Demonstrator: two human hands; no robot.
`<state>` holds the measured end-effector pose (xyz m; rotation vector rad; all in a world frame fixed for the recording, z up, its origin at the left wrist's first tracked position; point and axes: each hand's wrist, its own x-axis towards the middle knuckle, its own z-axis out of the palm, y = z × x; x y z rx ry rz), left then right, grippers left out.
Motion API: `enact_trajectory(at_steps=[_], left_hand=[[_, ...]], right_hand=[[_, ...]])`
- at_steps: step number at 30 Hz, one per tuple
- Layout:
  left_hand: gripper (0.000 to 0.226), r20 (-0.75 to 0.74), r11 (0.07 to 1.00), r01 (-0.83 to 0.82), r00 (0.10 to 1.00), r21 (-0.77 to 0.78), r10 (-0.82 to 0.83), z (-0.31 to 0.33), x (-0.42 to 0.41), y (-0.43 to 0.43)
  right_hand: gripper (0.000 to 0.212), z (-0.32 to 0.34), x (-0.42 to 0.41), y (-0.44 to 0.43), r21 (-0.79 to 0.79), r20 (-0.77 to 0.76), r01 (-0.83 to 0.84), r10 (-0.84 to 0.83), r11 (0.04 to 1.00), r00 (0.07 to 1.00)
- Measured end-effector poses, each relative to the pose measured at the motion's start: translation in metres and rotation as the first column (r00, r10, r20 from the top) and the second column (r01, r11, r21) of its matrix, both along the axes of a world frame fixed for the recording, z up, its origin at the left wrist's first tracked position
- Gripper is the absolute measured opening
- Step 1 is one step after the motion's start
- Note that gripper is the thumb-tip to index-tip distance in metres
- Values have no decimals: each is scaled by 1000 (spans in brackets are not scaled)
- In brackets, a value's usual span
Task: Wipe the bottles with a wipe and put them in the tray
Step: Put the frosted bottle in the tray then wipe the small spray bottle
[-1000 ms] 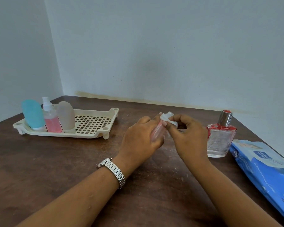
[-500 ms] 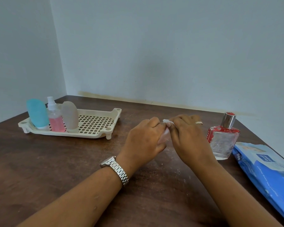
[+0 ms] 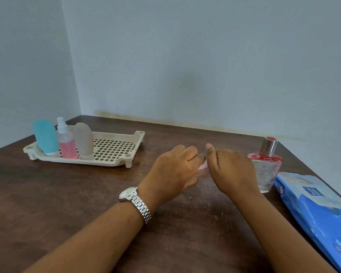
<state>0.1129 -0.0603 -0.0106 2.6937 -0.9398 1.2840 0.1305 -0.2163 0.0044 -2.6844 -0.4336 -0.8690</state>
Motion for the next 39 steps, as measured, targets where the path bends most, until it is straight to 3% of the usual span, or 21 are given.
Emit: enact_trajectory(at_steps=[5,8,11,18,20,22,26,30,33,36,39], left_hand=[[43,-3,999,4,1000,33,-4,5,3,15],[40,-8,999,6,1000,-34,-6,6,5,21],[38,-24,996,-13,1000,-88,11,5,6,21],[46,-353,886,-6,918,-464,-179,1,5,17],[45,-422,823,-27,868,-568,-262,-2,7,18],[41,-488,701,-84,776,-708,-400,-1,7,18],[35,-458,373,-267,573,-889,-680,8,3,15],[40,-386,251,-315,505,-915,-772,5,1,11],[40,-341,205,-319,463,-925,-818,2,2,9],[40,-247,106,-320,441,-942,-863,2,1,7],[43,-136,-11,-329,420,-944,-897,5,0,6]], right_hand=[[50,-3,-3,9,170,-64,-9,20,985,998],[52,2,-6,14,503,-74,-87,143,860,987],[43,2,-10,17,607,25,-163,186,778,982],[23,-3,-4,17,720,74,-264,308,642,948],[18,-1,-5,18,793,63,-273,372,545,926],[26,0,-6,15,837,68,-276,411,472,909],[21,-4,-6,14,857,32,-248,433,452,901],[36,-8,-6,19,867,-22,-259,551,426,834],[45,-8,-11,24,802,-33,-344,611,489,791],[40,-11,-16,30,656,2,-403,533,638,846],[37,-11,-19,34,579,101,-449,487,680,868]])
